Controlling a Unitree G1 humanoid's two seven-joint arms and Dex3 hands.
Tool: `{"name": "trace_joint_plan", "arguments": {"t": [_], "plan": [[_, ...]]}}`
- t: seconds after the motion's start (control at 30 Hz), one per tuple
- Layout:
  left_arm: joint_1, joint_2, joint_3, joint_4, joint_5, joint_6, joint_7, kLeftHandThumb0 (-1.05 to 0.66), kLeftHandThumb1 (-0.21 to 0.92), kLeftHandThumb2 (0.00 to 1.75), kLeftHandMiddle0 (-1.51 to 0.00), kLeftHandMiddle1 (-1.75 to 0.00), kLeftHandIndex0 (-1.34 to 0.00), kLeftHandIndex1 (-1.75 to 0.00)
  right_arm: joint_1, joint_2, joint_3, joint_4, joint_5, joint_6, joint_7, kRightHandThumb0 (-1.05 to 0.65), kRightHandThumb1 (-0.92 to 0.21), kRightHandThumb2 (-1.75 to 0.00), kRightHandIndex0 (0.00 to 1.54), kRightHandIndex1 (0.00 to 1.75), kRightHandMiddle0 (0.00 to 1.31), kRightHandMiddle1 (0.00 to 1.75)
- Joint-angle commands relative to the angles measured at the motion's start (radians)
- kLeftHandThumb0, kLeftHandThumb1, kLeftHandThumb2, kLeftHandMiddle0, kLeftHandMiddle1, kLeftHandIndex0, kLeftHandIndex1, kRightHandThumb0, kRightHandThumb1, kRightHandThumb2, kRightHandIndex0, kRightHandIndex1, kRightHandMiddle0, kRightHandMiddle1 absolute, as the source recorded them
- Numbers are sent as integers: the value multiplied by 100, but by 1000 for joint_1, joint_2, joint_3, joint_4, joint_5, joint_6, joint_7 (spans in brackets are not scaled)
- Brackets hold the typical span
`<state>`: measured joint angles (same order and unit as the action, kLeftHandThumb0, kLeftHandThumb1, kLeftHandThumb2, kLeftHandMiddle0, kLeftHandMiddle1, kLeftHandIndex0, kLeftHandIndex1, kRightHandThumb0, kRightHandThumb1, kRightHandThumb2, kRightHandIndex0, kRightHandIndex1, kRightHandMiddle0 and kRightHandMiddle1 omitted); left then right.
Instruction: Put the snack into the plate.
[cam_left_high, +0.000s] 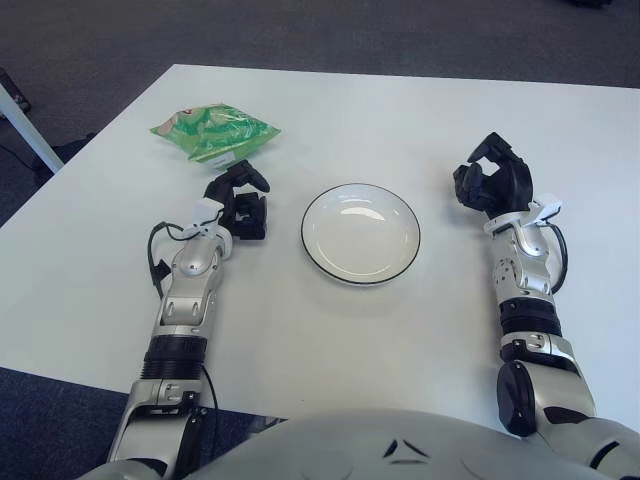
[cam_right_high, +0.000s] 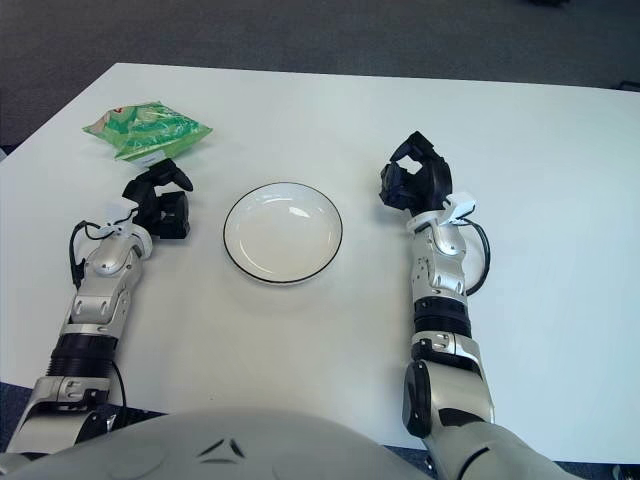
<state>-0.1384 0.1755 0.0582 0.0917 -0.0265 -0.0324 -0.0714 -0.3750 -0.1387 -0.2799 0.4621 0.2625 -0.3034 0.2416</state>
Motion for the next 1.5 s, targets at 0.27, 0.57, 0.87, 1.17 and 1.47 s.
{"name": "trace_joint_plan", "arguments": {"t": [0.27, 0.57, 0.87, 1.17, 1.47], "plan": [[63, -20, -14, 51, 9, 21, -2, -53, 19, 147, -128, -175, -72, -175, 70, 38, 1, 57, 5, -9, -8, -50, -28, -136, 130, 175, 65, 175], [52, -8, -2, 106, -6, -128, -36, -51, 23, 142, -127, -175, -68, -175, 72, 41, 6, 56, 1, -13, -16, -50, -28, -136, 130, 175, 64, 175], [18, -3, 17, 258, 0, -446, -51, -43, 48, 111, -109, -175, -48, -175, 75, 40, 13, 58, -13, -21, -21, -49, -29, -135, 130, 175, 64, 175], [6, 8, 59, 312, 58, -632, 32, -31, 60, 96, -79, -174, -35, -175, 75, 37, 21, 60, -23, -20, -36, -49, -29, -135, 129, 175, 64, 175], [0, 71, 72, 203, 202, -621, 107, -2, 39, 124, -59, -174, -30, -175, 74, 41, 27, 59, -25, -15, -48, -49, -30, -134, 129, 175, 63, 175]]}}
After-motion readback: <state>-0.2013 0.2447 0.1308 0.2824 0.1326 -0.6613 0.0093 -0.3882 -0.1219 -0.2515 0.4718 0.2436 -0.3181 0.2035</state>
